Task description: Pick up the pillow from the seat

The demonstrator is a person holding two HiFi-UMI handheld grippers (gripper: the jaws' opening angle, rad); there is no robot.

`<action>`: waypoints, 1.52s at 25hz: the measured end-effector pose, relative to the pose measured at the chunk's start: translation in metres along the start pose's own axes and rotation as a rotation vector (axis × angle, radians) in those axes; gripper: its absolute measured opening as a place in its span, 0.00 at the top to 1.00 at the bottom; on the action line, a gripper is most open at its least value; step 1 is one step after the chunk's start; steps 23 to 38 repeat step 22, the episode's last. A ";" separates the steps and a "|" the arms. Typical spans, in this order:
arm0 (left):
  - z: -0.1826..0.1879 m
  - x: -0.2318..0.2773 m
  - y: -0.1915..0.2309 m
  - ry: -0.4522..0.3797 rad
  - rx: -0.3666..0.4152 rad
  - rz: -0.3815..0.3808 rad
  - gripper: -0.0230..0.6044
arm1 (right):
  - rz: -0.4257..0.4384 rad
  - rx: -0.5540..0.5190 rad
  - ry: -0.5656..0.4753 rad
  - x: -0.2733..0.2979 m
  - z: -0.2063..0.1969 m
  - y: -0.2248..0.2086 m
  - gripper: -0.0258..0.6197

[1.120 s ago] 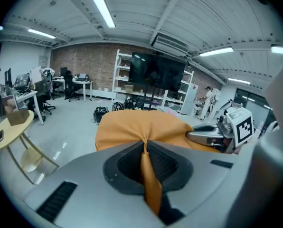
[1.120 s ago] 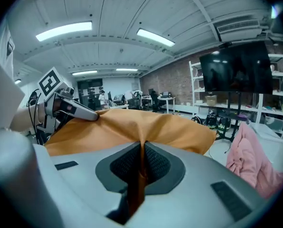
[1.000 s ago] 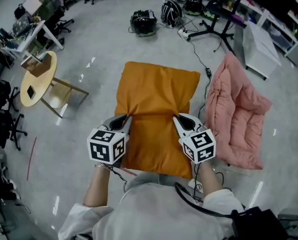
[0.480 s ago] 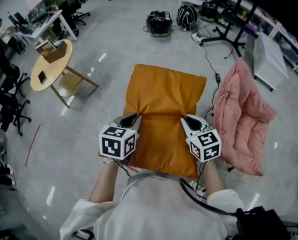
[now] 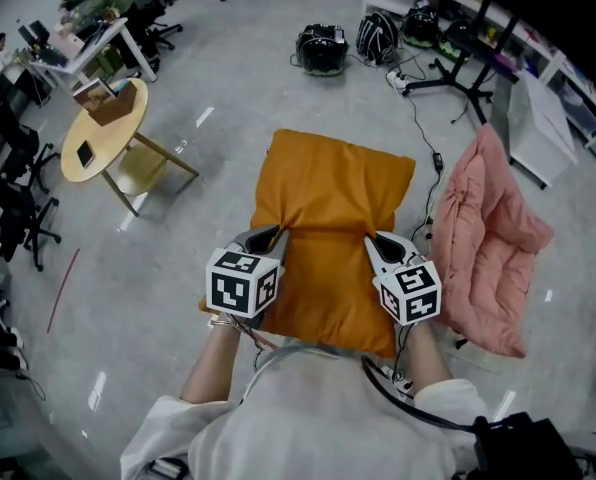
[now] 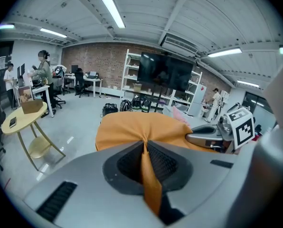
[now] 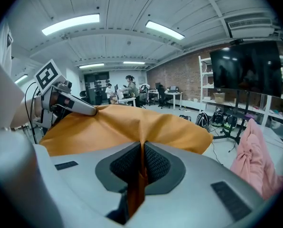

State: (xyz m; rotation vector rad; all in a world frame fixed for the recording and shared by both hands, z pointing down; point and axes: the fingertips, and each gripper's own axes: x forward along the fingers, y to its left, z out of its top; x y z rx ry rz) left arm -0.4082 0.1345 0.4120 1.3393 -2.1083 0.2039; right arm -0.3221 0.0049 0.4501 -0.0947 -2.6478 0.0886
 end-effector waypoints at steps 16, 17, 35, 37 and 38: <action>0.003 0.002 0.016 0.007 -0.011 -0.008 0.92 | 0.007 -0.005 0.010 0.015 0.007 0.003 0.91; 0.002 0.003 0.018 0.008 -0.013 -0.008 0.92 | 0.008 -0.007 0.011 0.016 0.007 0.003 0.91; 0.005 0.010 0.026 0.018 -0.019 -0.016 0.92 | 0.003 -0.018 0.014 0.026 0.010 0.000 0.91; 0.005 0.010 0.026 0.018 -0.019 -0.016 0.92 | 0.003 -0.018 0.014 0.026 0.010 0.000 0.91; 0.005 0.010 0.026 0.018 -0.019 -0.016 0.92 | 0.003 -0.018 0.014 0.026 0.010 0.000 0.91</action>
